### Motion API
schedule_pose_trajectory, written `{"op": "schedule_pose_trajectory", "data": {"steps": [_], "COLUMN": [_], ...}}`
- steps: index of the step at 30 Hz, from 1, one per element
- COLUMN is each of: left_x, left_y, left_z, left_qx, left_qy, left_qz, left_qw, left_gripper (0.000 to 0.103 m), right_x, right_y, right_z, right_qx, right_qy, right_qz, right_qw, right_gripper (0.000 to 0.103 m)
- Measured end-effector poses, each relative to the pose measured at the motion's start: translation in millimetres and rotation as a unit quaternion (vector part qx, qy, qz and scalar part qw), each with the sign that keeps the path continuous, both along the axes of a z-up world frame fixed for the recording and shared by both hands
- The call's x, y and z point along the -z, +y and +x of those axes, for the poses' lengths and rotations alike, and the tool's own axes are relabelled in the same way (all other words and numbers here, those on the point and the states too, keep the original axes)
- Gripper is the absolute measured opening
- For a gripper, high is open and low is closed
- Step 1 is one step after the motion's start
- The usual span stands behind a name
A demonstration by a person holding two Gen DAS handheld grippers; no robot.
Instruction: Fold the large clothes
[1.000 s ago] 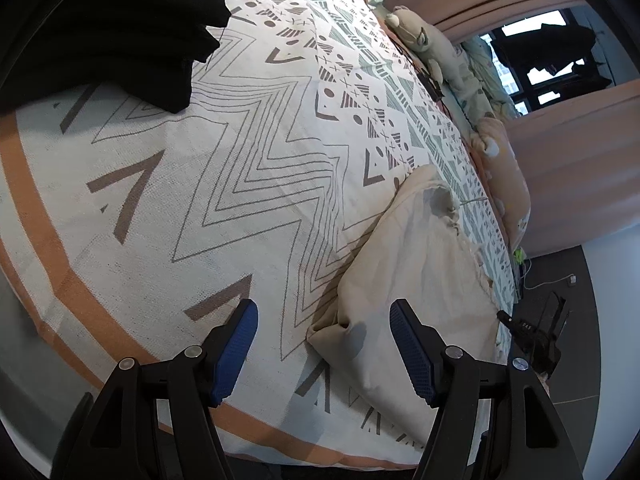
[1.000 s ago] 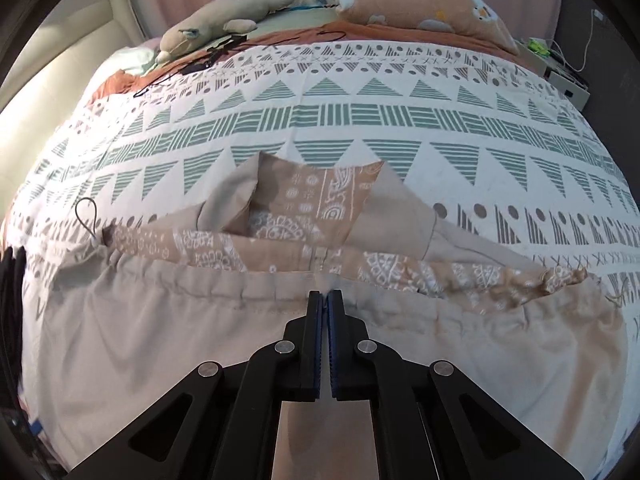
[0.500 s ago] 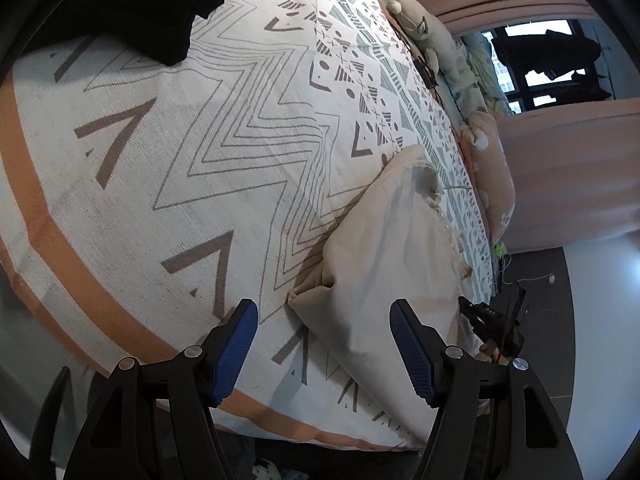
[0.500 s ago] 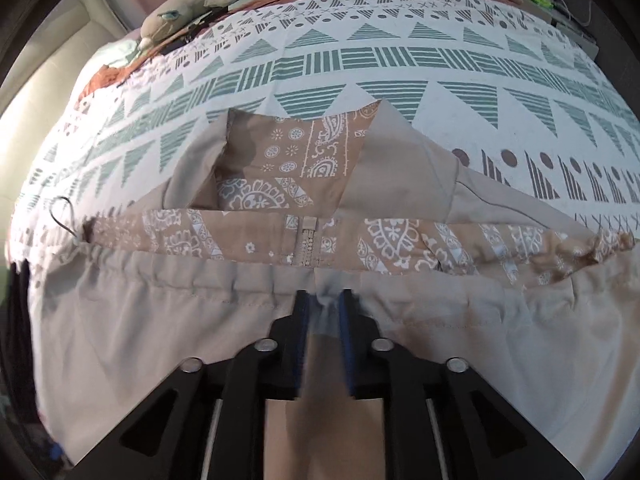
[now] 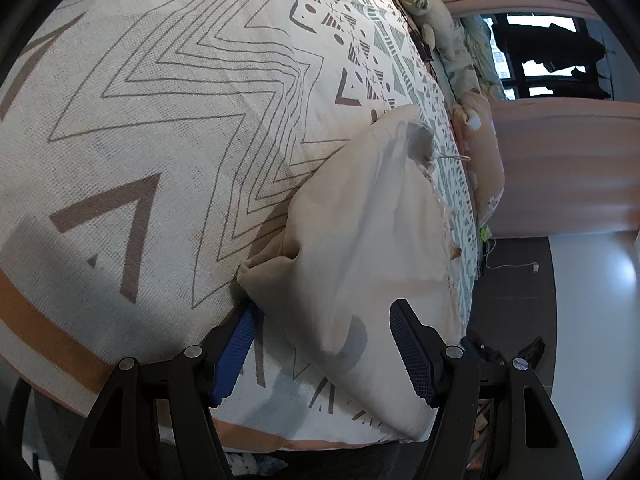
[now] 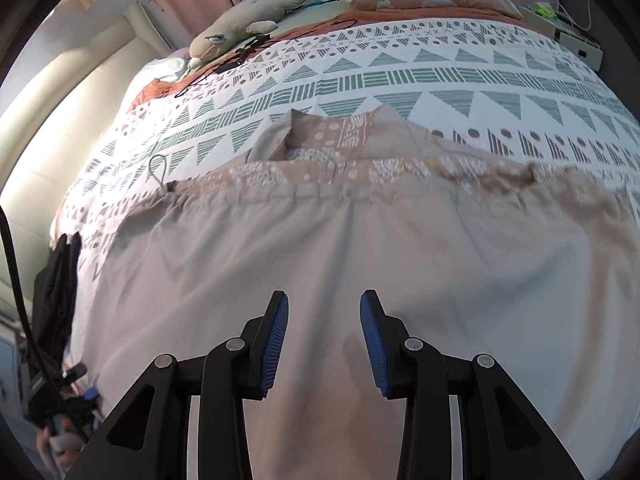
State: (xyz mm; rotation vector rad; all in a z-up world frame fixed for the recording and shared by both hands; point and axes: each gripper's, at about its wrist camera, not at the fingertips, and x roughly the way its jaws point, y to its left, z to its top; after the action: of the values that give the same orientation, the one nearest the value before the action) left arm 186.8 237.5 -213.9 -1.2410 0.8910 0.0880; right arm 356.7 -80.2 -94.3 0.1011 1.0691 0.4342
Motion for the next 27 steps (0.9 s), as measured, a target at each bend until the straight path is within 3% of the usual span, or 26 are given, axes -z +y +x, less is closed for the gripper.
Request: {"op": "schedule_pose_trajectory", "data": {"steps": [6,10,12,14,21,27], "left_x": [-11,-38,-44,-42,-16,-15], "left_y": [-2,-10,-12,-11,-10,-8], "left_z": [11,6,8,13,38,40], "left_qx": [0.005,0.019,0.027,0.031,0.025,0.022], "left_qy": [-0.023,-0.105,-0.120,-0.116,-0.028,-0.031], "left_qz": [0.030,0.052,0.055,0.059,0.081,0.093], "left_qw": [0.9993,0.9929,0.9909,0.9910,0.9960,0.9949], "left_gripper": [0.070,0.070,0.071,0.071,0.071,0.071], "right_x": [5,8,12,17,27,20], "right_y": [-20,-33,-38,-42,-43,-25], "right_z": [-41,-60,-66,-72,-92,-111], "right_qx": [-0.006,-0.004,0.001,0.006,0.003,-0.029], "right_qy": [0.009,0.010,0.015,0.020,0.037,0.039], "right_qz": [0.018,0.026,0.030,0.035,0.050,0.051], "right_qw": [1.000,1.000,0.999,0.999,0.998,0.998], "right_gripper": [0.037,0.037,0.037,0.037,0.037,0.037]}}
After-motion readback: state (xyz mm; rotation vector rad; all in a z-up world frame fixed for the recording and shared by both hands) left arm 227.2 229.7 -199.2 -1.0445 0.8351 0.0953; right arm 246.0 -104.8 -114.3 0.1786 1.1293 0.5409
